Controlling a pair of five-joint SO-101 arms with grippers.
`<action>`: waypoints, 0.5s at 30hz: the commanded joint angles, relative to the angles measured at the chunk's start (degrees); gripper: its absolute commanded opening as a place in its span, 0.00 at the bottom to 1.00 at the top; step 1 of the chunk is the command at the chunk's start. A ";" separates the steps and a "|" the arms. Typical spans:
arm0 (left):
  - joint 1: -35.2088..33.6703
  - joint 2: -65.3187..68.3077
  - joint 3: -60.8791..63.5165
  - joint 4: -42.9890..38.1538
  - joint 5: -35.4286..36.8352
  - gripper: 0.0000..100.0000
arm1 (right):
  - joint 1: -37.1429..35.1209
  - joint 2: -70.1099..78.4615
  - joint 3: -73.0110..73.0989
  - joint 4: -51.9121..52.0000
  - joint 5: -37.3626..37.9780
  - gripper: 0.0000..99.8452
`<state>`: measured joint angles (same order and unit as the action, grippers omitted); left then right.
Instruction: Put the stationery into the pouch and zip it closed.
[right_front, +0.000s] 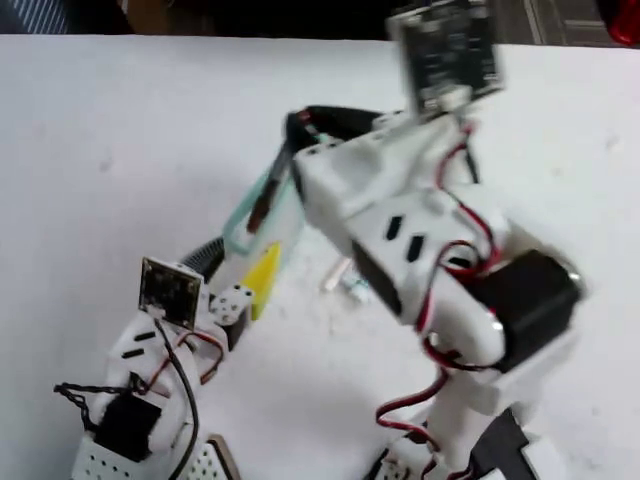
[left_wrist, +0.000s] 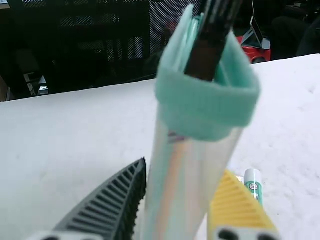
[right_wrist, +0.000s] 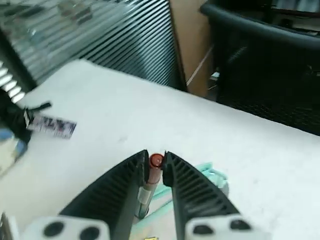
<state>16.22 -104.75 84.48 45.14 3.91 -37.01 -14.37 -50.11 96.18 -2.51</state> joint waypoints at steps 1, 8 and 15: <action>0.57 -0.22 -0.35 0.26 -0.09 0.20 | -2.59 -0.75 2.55 -2.42 5.01 0.02; 0.57 -0.22 -0.35 0.26 -0.09 0.20 | -2.59 -0.92 4.40 -2.24 5.27 0.22; 0.57 -0.22 -0.26 0.26 -0.09 0.20 | -1.89 -1.10 4.40 -2.15 5.71 0.20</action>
<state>16.22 -104.75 84.48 45.14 3.91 -39.12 -14.37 -45.63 95.03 2.24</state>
